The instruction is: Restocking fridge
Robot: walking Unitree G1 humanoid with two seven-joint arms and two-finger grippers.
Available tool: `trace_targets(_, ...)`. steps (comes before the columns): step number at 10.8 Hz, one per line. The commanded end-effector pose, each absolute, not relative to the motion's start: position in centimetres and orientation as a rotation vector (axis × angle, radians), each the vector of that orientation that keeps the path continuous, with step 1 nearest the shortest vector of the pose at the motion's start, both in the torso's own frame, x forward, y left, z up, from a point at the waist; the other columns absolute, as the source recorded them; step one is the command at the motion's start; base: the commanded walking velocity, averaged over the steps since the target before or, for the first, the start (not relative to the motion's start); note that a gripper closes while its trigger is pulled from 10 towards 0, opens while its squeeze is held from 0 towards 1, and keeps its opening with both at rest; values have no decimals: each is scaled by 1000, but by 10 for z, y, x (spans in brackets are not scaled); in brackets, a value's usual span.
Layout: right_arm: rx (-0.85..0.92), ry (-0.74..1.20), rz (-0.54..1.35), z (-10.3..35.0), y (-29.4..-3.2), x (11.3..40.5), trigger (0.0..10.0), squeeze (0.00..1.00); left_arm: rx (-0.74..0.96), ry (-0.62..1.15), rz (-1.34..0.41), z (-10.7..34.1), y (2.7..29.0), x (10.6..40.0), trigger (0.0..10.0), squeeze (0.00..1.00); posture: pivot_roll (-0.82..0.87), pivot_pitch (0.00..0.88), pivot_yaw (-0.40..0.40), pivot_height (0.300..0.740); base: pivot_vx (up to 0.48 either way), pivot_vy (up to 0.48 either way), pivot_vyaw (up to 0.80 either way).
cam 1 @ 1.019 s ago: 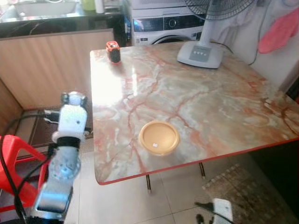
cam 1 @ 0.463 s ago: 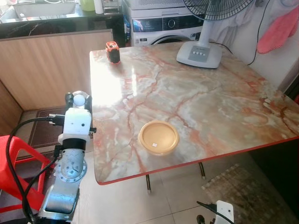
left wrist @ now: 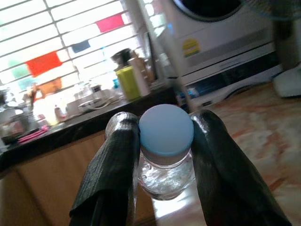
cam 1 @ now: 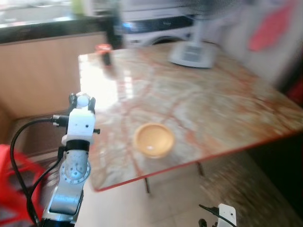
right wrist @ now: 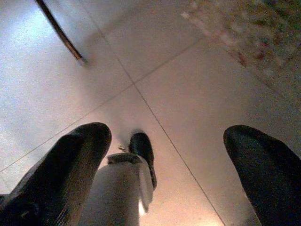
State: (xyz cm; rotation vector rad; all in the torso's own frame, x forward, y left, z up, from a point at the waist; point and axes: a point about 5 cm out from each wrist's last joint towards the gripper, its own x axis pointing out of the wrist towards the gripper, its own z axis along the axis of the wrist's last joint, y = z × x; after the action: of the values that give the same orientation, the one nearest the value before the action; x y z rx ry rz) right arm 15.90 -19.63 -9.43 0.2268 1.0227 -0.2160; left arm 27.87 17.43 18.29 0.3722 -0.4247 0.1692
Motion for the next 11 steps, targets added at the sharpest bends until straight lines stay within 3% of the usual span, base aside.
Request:
trace_targets(1, 229, 1044, -220, -96, -195, 155, 10000, 0, 368, -465, 170, 191, 174, 279, 10000, 0, 56, 0, -1, 740, 0, 0, -800)
trace_targets(11, 214, 1053, -209, -96, -197, 155, 10000, 0, 404, -550, 102, 210, 160, 280, 10000, 0, 61, 0, -9, 740, 0, -28, -800)
